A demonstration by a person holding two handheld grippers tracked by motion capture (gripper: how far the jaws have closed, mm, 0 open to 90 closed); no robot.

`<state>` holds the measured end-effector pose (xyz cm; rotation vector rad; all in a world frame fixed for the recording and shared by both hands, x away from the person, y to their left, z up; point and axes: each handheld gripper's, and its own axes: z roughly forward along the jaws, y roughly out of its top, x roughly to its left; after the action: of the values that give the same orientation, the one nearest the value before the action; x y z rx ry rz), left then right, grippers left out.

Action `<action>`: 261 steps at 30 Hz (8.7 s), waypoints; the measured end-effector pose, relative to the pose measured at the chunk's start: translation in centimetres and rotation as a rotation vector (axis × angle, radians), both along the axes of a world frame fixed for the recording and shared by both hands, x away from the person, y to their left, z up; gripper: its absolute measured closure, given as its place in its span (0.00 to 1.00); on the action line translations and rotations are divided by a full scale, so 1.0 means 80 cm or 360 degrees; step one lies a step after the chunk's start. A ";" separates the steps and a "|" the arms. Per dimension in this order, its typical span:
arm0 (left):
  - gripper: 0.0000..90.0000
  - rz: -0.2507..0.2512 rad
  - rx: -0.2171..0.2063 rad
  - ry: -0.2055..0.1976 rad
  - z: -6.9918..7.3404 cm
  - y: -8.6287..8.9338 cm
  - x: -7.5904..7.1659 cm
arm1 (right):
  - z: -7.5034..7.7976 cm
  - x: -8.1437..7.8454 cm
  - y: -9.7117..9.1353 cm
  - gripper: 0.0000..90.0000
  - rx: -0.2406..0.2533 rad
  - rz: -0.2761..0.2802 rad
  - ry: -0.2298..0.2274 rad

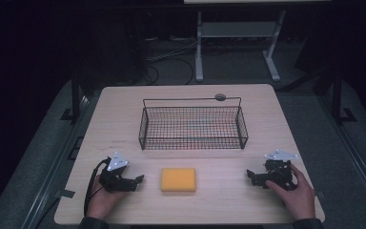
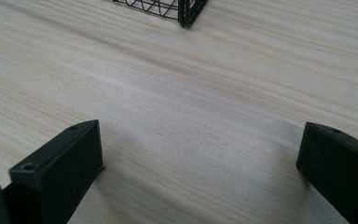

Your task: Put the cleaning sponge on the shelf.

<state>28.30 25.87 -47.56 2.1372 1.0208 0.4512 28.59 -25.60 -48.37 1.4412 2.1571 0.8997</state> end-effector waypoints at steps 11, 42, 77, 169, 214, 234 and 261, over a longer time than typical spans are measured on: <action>0.27 -0.0013 0.0027 0.0022 0.006 -0.003 -0.003 | 0.000 0.000 0.000 0.00 -0.0001 0.0004 -0.0001; 1.00 -0.0351 -0.0045 0.0098 0.048 -0.065 0.033 | 0.000 0.001 0.000 0.00 0.0000 0.0007 -0.0002; 1.00 -0.0485 -0.0023 0.0202 0.037 -0.099 0.024 | 0.000 0.001 0.000 0.00 0.0000 0.0007 -0.0002; 0.14 -0.0428 0.0127 0.0287 0.052 -0.196 -0.017 | 0.000 0.001 0.000 0.00 0.0000 0.0008 -0.0001; 0.21 -0.0482 0.0228 0.0381 0.029 -0.203 -0.012 | 0.000 0.001 0.000 0.00 0.0000 0.0007 -0.0002; 0.23 -0.0610 0.0182 0.0368 0.058 -0.193 -0.001 | 0.000 0.000 0.000 0.00 0.0001 0.0003 0.0002; 0.23 -0.0676 0.0169 0.0310 0.115 -0.189 0.030 | 0.000 0.000 0.000 0.00 0.0002 0.0004 0.0003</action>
<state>30.67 10.77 -38.33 2.4478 0.6237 0.0945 28.63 -25.59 -48.37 1.4409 2.1602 0.9011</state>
